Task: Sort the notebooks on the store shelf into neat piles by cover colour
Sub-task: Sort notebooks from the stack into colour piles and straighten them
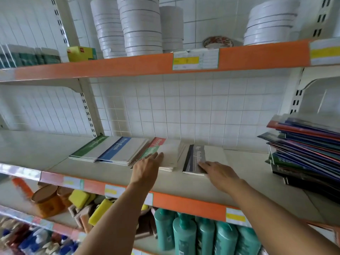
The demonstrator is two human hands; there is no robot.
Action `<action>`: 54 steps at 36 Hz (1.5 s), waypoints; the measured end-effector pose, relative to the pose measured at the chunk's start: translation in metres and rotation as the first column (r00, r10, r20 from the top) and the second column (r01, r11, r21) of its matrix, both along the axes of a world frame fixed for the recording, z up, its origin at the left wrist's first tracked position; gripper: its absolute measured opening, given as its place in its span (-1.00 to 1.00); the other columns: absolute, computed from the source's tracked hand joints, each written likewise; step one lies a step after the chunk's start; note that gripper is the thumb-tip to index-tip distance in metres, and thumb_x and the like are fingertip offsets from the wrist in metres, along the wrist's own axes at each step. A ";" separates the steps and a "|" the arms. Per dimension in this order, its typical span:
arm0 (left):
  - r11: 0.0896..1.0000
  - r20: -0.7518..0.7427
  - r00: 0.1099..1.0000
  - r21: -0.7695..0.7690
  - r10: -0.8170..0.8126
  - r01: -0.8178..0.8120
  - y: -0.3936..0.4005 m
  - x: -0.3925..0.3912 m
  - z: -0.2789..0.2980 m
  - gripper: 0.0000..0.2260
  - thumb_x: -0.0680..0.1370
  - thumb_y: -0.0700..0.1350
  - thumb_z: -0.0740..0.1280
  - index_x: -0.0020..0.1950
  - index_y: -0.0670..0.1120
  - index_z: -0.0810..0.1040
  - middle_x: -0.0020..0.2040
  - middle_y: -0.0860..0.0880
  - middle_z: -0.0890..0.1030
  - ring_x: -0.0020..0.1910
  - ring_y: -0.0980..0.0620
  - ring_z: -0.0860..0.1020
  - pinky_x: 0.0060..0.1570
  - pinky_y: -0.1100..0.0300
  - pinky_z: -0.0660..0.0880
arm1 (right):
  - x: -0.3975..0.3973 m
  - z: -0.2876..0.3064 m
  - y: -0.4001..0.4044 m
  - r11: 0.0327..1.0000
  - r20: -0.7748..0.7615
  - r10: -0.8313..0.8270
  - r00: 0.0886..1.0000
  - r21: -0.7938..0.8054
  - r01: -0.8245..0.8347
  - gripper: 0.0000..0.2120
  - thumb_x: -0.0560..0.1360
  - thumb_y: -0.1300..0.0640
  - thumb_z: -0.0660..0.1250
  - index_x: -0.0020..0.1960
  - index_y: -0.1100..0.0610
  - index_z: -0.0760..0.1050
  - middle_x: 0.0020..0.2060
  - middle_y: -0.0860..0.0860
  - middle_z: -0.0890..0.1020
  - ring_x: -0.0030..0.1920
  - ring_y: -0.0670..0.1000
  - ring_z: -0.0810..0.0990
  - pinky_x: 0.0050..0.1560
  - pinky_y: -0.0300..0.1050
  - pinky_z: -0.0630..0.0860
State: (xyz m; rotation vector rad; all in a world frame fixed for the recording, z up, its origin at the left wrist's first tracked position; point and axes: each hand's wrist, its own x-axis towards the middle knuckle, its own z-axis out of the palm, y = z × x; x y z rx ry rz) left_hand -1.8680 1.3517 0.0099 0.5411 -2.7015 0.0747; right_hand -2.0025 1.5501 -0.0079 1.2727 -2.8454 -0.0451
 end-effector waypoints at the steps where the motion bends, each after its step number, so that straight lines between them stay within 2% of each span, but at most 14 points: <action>1: 1.000 -0.005 1.000 0.006 -0.002 0.002 -0.003 -0.001 -0.001 -0.53 0.59 -0.26 0.10 0.47 0.06 0.29 0.40 0.03 0.42 0.30 -0.08 0.48 0.11 0.06 0.49 | -0.002 -0.001 -0.002 1.000 0.028 0.004 1.000 0.021 -0.005 -0.55 0.65 0.11 0.05 0.53 -0.01 0.09 0.42 0.02 0.33 0.37 0.12 0.33 0.15 0.00 0.45; 5: 1.000 -0.029 0.999 0.004 -0.018 0.018 -0.015 -0.003 -0.004 -0.56 0.57 -0.28 0.11 0.42 0.03 0.35 0.34 0.02 0.47 0.24 -0.10 0.51 0.02 0.06 0.50 | -0.006 -0.002 -0.011 0.996 0.136 -0.013 0.991 0.085 0.001 -0.41 0.61 -0.16 0.11 0.55 -0.01 0.02 0.50 -0.02 0.18 0.47 0.07 0.18 0.34 0.04 0.33; 12: 0.999 -0.046 0.999 -0.035 -0.028 0.026 -0.048 -0.003 -0.004 -0.60 0.60 -0.23 0.08 0.41 0.04 0.32 0.30 0.07 0.47 0.21 -0.04 0.51 -0.02 0.11 0.48 | -0.014 -0.003 -0.030 0.990 0.087 -0.051 0.995 0.133 0.039 -0.45 0.64 -0.09 0.07 0.56 0.02 0.01 0.53 -0.01 0.12 0.48 0.09 0.16 0.39 0.02 0.27; 21: 0.994 -0.013 0.995 -0.053 -0.097 0.096 -0.112 0.006 0.009 -0.65 0.63 -0.09 0.17 0.43 0.02 0.32 0.33 0.03 0.47 0.23 -0.06 0.51 0.04 0.04 0.51 | -0.004 0.007 -0.075 0.985 -0.025 -0.147 0.989 0.092 0.149 -0.42 0.61 -0.23 -0.01 0.54 0.03 0.12 0.50 0.03 0.22 0.45 0.10 0.26 0.38 -0.01 0.27; 26: 0.991 0.008 0.991 -0.011 -0.133 0.133 -0.145 0.014 0.019 -0.61 0.61 -0.21 0.14 0.44 -0.03 0.34 0.37 -0.05 0.45 0.29 -0.11 0.47 0.13 0.01 0.48 | 0.015 0.014 -0.107 0.982 -0.038 -0.180 0.983 0.054 0.182 -0.47 0.62 -0.19 -0.02 0.50 0.06 0.18 0.47 0.03 0.28 0.40 0.12 0.32 0.31 -0.02 0.33; 28: 0.982 -0.064 0.980 -0.012 -0.187 0.187 -0.160 0.019 0.018 -0.63 0.55 -0.29 0.22 0.34 -0.08 0.47 0.26 -0.11 0.55 0.16 -0.16 0.56 -0.01 -0.03 0.55 | 0.023 0.013 -0.118 0.981 -0.024 -0.192 0.981 0.026 0.193 -0.49 0.62 -0.18 0.01 0.48 0.05 0.20 0.44 0.03 0.31 0.39 0.11 0.33 0.31 -0.04 0.33; 29: 0.973 -0.115 0.967 -0.021 -0.229 0.228 -0.167 0.020 0.017 -0.65 0.47 -0.35 0.30 0.22 -0.12 0.56 0.11 -0.14 0.62 0.00 -0.18 0.63 -0.19 -0.04 0.59 | 0.026 0.012 -0.123 0.980 -0.015 -0.197 0.980 0.008 0.197 -0.50 0.62 -0.18 0.02 0.47 0.04 0.22 0.43 0.02 0.33 0.38 0.11 0.33 0.31 -0.03 0.33; 31: 0.969 -0.127 0.961 -0.053 -0.245 0.240 -0.182 0.025 0.014 -0.70 0.28 -0.39 0.39 -0.07 -0.12 0.66 -0.19 -0.11 0.66 -0.35 -0.10 0.65 -0.56 0.10 0.52 | 0.031 0.010 -0.132 0.980 -0.017 -0.201 0.980 -0.016 0.200 -0.51 0.61 -0.19 0.03 0.46 0.02 0.23 0.41 -0.01 0.35 0.37 0.12 0.34 0.32 0.02 0.33; 32: 0.968 -0.136 0.961 -0.098 -0.243 0.231 -0.188 0.028 0.012 -0.72 0.24 -0.34 0.36 -0.14 -0.08 0.66 -0.27 -0.06 0.65 -0.44 -0.05 0.62 -0.64 0.18 0.44 | 0.034 0.010 -0.137 0.979 -0.017 -0.202 0.979 -0.017 0.202 -0.51 0.62 -0.18 0.03 0.47 0.01 0.22 0.42 -0.01 0.34 0.37 0.12 0.34 0.33 0.03 0.33; 36: 0.954 -0.125 0.955 -0.174 -0.268 0.245 -0.210 0.044 0.003 -0.62 0.33 -0.19 0.07 -0.15 -0.02 0.68 -0.28 0.02 0.66 -0.47 0.02 0.60 -0.68 0.25 0.37 | 0.046 0.008 -0.159 0.985 -0.039 -0.172 0.984 -0.016 0.171 -0.51 0.63 -0.16 0.03 0.48 0.02 0.21 0.43 -0.02 0.33 0.38 0.08 0.35 0.31 0.00 0.35; 39: 0.962 -0.111 0.964 -0.152 -0.243 0.225 -0.225 0.061 -0.002 -0.58 0.32 -0.16 0.03 -0.13 -0.02 0.69 -0.27 0.02 0.67 -0.47 0.03 0.60 -0.69 0.25 0.36 | 0.052 0.006 -0.176 0.992 -0.064 -0.126 0.990 -0.029 0.124 -0.53 0.63 -0.15 0.03 0.48 0.01 0.21 0.42 -0.04 0.34 0.38 0.04 0.35 0.27 -0.07 0.38; 46: 0.980 -0.102 0.989 -0.181 -0.103 0.083 -0.253 0.096 -0.001 -0.58 0.33 -0.14 0.06 -0.13 0.04 0.71 -0.24 0.08 0.68 -0.44 0.08 0.62 -0.62 0.31 0.38 | 0.071 0.002 -0.213 0.996 -0.114 -0.082 0.990 -0.030 0.079 -0.58 0.64 -0.13 0.02 0.39 0.05 0.32 0.36 -0.03 0.42 0.32 0.04 0.39 0.18 -0.09 0.41; 50: 0.996 -0.109 0.990 -0.032 -0.085 0.082 -0.274 0.104 -0.007 -0.62 0.40 -0.32 0.21 0.13 -0.09 0.65 0.03 -0.11 0.68 -0.18 -0.16 0.67 -0.36 0.07 0.56 | 0.080 0.004 -0.235 0.998 -0.132 -0.066 0.989 -0.015 0.065 -0.57 0.64 -0.14 0.01 0.43 0.03 0.29 0.34 -0.01 0.44 0.31 0.05 0.41 0.17 -0.07 0.41; 54: 0.998 -0.056 0.997 0.018 -0.060 0.061 -0.291 0.108 -0.004 -0.57 0.58 -0.29 0.14 0.42 -0.03 0.42 0.36 -0.06 0.49 0.23 -0.12 0.53 0.06 0.07 0.49 | 0.089 0.010 -0.260 0.998 -0.147 -0.062 0.987 -0.036 0.057 -0.58 0.64 -0.11 0.02 0.44 0.03 0.27 0.36 -0.02 0.42 0.31 0.06 0.42 0.16 -0.08 0.40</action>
